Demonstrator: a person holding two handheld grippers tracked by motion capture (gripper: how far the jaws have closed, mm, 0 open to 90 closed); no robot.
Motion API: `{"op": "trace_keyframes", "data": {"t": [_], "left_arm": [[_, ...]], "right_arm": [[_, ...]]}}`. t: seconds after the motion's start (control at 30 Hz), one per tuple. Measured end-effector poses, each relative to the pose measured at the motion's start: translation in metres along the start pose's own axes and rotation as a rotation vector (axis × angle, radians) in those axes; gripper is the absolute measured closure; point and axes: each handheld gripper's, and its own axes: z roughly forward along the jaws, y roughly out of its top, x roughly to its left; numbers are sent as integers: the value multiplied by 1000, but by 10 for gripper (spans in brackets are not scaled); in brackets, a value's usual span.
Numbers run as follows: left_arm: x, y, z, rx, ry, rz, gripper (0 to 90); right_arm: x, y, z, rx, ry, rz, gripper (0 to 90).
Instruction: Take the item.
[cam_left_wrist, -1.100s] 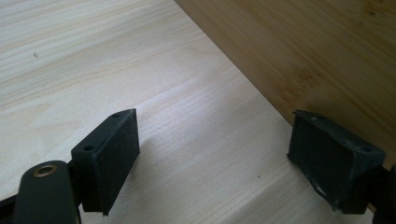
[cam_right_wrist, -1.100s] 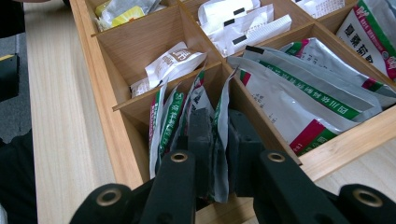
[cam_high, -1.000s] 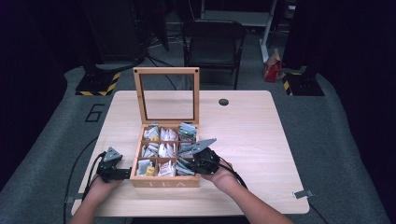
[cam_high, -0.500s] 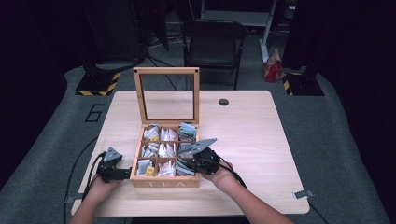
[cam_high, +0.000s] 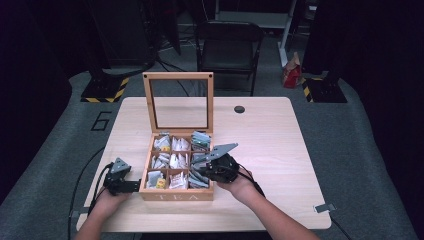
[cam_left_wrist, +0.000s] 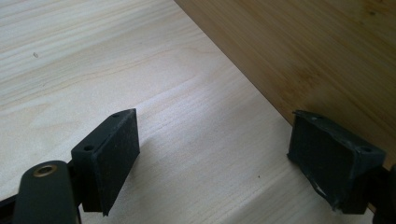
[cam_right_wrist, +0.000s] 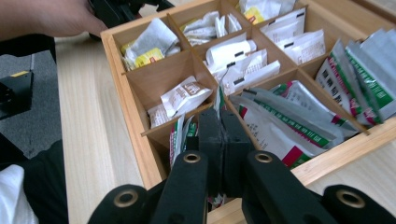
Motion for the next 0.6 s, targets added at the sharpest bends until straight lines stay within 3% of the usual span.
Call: {"op": "trace_keyframes", "data": {"t": [0.6], "left_arm": [[0,0,0,0,0,-1,159]], "right_arm": [[3,20,-27,-51,12,-9,895]]}}
